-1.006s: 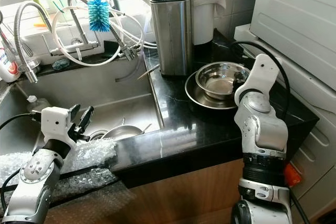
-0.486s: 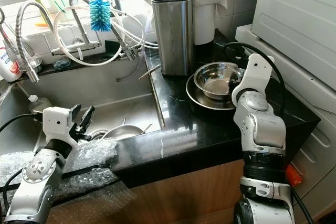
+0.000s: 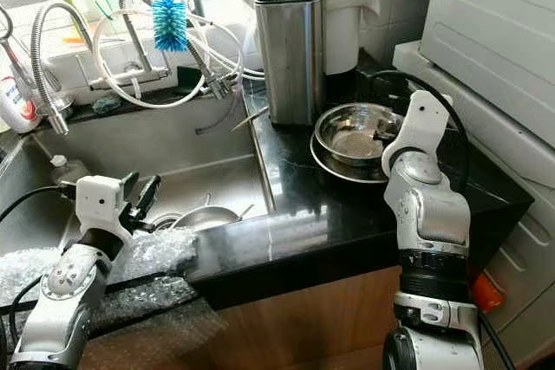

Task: Kitchen organization

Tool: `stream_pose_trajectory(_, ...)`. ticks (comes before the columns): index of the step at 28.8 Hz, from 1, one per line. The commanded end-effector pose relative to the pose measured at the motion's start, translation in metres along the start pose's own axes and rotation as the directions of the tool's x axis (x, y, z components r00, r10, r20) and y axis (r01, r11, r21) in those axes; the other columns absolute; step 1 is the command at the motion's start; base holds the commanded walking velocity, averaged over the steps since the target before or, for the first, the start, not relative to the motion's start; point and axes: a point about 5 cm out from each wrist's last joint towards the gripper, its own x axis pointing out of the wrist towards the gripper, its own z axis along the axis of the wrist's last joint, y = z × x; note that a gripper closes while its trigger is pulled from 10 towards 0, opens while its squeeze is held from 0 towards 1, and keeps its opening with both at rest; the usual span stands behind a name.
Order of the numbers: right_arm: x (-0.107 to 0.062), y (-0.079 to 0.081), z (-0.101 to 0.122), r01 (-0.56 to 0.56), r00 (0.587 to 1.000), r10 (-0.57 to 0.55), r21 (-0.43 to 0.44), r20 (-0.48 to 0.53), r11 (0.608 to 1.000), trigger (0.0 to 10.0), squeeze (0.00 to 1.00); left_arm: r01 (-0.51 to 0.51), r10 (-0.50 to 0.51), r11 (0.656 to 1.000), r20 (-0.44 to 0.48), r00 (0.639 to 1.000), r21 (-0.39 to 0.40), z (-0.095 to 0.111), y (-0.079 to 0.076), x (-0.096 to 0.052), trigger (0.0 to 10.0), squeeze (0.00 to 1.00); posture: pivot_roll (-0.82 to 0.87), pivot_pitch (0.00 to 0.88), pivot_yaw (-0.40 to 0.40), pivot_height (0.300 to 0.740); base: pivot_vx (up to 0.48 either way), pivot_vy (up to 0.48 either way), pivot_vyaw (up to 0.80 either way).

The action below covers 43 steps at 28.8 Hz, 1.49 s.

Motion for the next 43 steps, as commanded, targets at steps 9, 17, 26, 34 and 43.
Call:
stream_pose_trajectory(9, 0.000, 0.005, 0.006, -0.005, 1.000, 0.004, 0.056, 0.020, 0.998, 0.0, 0.00, 0.007, -0.006, 1.000, -0.040, 0.999, 0.022, -0.004, 0.002, 0.002, 10.0, 0.00, -0.08, 0.000, 0.117, 0.740, 0.000, 0.000, 0.00)
stream_pose_trajectory(17, -0.009, 0.010, 0.026, -0.020, 0.993, 0.004, 0.139, 0.118, 0.990, 0.0, 0.00, -0.006, 0.006, 1.000, -0.032, 0.999, 0.021, -0.003, 0.002, 0.003, 10.0, 0.00, -0.08, 0.000, 0.120, 0.740, 0.000, 0.000, 0.00)
stream_pose_trajectory(26, -0.019, 0.018, 0.049, -0.082, 0.973, 0.030, 0.220, 0.230, 0.972, 0.0, 0.00, -0.023, 0.024, 1.000, -0.024, 0.999, 0.018, -0.002, 0.003, 0.004, 10.0, 0.00, -0.08, 0.000, 0.118, 0.740, 0.000, 0.000, 0.00)
stream_pose_trajectory(34, -0.043, 0.059, 0.076, -0.416, 0.845, 0.303, 0.187, 0.441, 0.890, 10.0, 0.00, -0.047, 0.047, 0.999, -0.012, 0.999, 0.020, 0.000, 0.005, 0.005, 10.0, 0.00, -0.07, 0.000, 0.110, 0.740, 0.000, 0.000, 0.00)
stream_pose_trajectory(43, -0.059, 0.093, 0.064, -0.622, 0.709, 0.510, 0.090, 0.486, 0.778, 10.0, 0.00, -0.099, 0.098, 0.995, -0.006, 0.995, -0.020, 0.001, 0.008, 0.004, 10.0, 0.00, -0.06, 0.000, 0.106, 0.740, 0.000, 0.000, 0.00)
